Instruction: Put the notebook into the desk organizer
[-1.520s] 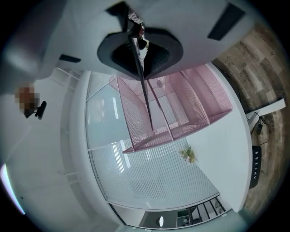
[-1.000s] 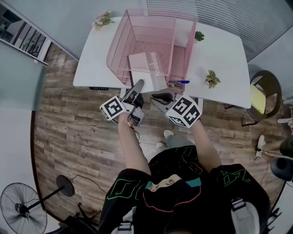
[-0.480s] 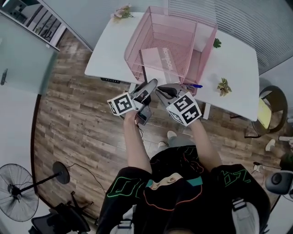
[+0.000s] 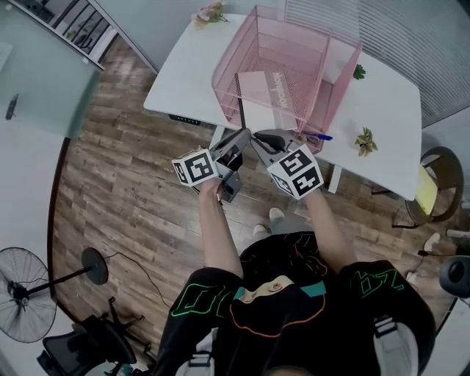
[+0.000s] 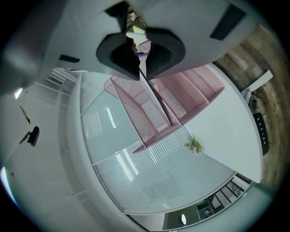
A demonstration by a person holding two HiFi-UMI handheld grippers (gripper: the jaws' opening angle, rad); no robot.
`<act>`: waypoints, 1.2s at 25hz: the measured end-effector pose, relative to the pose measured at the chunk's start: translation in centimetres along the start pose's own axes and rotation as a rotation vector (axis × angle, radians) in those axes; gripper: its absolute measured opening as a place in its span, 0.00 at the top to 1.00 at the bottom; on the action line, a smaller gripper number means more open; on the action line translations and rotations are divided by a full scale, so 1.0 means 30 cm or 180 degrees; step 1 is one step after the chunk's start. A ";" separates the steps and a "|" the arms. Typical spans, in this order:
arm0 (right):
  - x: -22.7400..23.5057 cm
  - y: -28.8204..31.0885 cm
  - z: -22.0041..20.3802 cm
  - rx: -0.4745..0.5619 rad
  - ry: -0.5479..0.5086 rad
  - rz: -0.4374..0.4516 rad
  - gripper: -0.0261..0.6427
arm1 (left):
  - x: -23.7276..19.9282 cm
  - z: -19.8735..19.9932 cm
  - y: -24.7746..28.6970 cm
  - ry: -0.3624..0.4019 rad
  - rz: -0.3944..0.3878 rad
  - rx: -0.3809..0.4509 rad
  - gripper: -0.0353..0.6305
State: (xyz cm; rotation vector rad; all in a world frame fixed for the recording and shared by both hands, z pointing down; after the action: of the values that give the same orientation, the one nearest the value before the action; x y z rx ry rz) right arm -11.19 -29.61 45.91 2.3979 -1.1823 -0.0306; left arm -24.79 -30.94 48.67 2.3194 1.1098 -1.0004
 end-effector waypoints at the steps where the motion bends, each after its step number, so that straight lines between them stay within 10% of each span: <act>1: -0.006 0.002 -0.002 -0.0015 -0.0014 0.0011 0.90 | 0.002 0.001 -0.002 0.0006 -0.0001 0.0002 0.89; 14: -0.011 -0.015 -0.027 -0.0179 -0.0015 -0.0014 0.90 | 0.025 0.050 0.027 0.0092 0.0062 -0.0216 0.87; 22: 0.031 0.010 0.009 -0.0054 0.0064 -0.0456 0.90 | 0.023 0.086 0.004 0.0605 0.0476 -0.0174 0.62; 30: 0.060 0.052 0.051 0.0131 0.0148 -0.0678 0.90 | 0.103 0.143 -0.055 0.0962 0.0562 0.0160 0.67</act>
State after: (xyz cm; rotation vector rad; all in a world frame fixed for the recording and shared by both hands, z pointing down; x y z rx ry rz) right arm -11.55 -32.40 45.52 2.5366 -0.9111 -0.0181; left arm -26.62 -30.88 43.45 2.6181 0.9716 -0.6349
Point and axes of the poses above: the fingertips, and each gripper's own axes: y forward along the fingers, x to its right, z out of its top, the point moved 8 cm from there along -y, backward along the fingers, and after that the axes turned 8 degrees about y, right-handed, at the moved point
